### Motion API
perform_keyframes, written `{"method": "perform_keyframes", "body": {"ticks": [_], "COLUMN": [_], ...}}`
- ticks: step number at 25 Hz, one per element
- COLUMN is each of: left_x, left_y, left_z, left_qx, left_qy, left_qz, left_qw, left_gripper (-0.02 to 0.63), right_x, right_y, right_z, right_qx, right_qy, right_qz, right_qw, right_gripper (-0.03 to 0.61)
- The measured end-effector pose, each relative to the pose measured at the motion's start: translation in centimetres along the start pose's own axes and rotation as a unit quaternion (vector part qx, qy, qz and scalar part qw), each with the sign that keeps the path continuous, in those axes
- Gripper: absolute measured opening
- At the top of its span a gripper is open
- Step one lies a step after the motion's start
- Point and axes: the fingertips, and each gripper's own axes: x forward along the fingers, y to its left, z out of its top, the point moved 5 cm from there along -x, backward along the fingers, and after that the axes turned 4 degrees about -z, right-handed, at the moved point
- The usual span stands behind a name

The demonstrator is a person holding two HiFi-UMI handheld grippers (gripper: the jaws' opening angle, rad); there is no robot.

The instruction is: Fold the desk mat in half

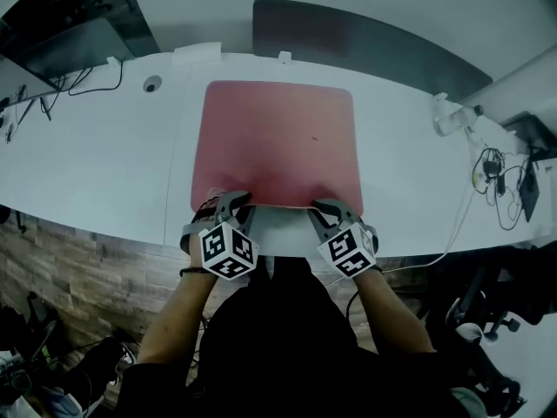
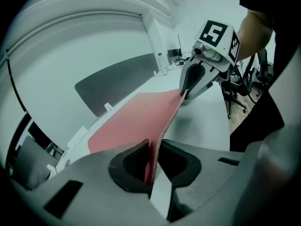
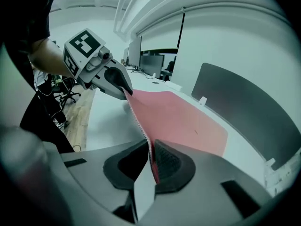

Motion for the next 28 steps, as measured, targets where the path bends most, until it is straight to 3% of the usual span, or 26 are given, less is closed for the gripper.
{"method": "perform_keyframes", "body": {"ticks": [17, 21, 24, 28], "left_x": [-4.5, -5.0, -5.4, -6.8], "left_y": [-6.1, -7.2, -7.8, -7.1], "left_z": [-2.9, -3.5, -3.1, -0.9], "left_qx": [0.015, -0.002, -0.007, 0.02], "left_qy": [0.016, 0.02, 0.021, 0.019], "left_qz": [-0.043, -0.052, -0.049, -0.014], "left_qw": [0.9988, 0.9984, 0.9985, 0.9995], "left_gripper": [0.055, 0.055, 0.054, 0.055], "right_x": [-4.7, -5.5, -6.2, -7.8], "right_y": [6.9, 7.8, 7.7, 6.4], "right_z": [-1.1, -1.3, -1.4, -0.6], "right_qx": [0.039, 0.04, 0.032, 0.007], "right_qy": [0.019, 0.019, 0.013, -0.01], "right_qz": [0.02, 0.041, 0.052, 0.054], "right_qw": [0.999, 0.998, 0.998, 0.998], "right_gripper": [0.038, 0.035, 0.032, 0.03]}}
